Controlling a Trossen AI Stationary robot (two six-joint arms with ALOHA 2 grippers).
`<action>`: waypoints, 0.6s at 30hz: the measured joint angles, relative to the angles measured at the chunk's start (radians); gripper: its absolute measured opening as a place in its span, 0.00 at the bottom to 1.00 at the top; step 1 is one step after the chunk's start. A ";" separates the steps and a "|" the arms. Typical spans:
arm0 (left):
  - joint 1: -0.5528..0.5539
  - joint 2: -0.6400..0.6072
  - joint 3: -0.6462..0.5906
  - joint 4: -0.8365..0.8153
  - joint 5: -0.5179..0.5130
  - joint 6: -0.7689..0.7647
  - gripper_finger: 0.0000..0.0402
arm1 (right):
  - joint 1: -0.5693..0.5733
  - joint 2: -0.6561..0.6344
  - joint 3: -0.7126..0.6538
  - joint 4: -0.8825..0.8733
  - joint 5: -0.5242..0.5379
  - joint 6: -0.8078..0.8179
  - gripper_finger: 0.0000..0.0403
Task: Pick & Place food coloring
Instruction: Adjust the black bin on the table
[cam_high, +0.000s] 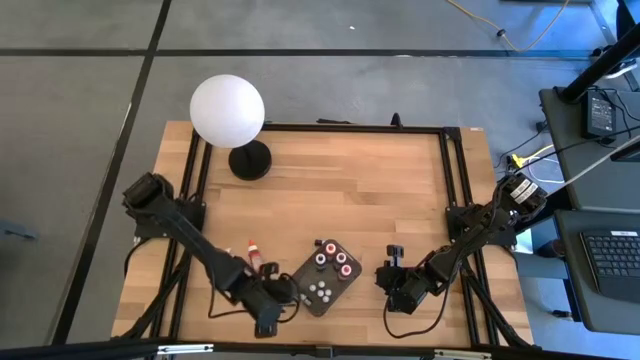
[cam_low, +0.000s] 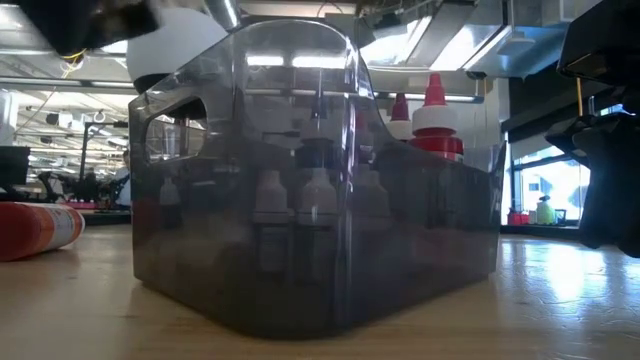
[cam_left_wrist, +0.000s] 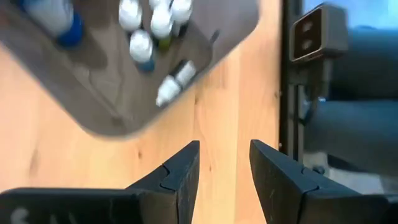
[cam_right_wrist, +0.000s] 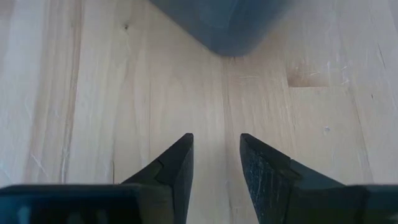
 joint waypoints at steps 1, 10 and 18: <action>-0.013 0.000 -0.024 0.017 -0.020 -0.039 0.34 | -0.002 0.000 0.000 0.000 0.007 -0.006 0.33; -0.036 0.000 -0.177 0.217 -0.149 -0.109 0.33 | -0.068 0.000 0.000 0.018 0.105 -0.148 0.33; 0.013 0.001 -0.240 0.238 -0.213 -0.104 0.33 | -0.110 0.000 0.000 0.159 0.010 -0.357 0.33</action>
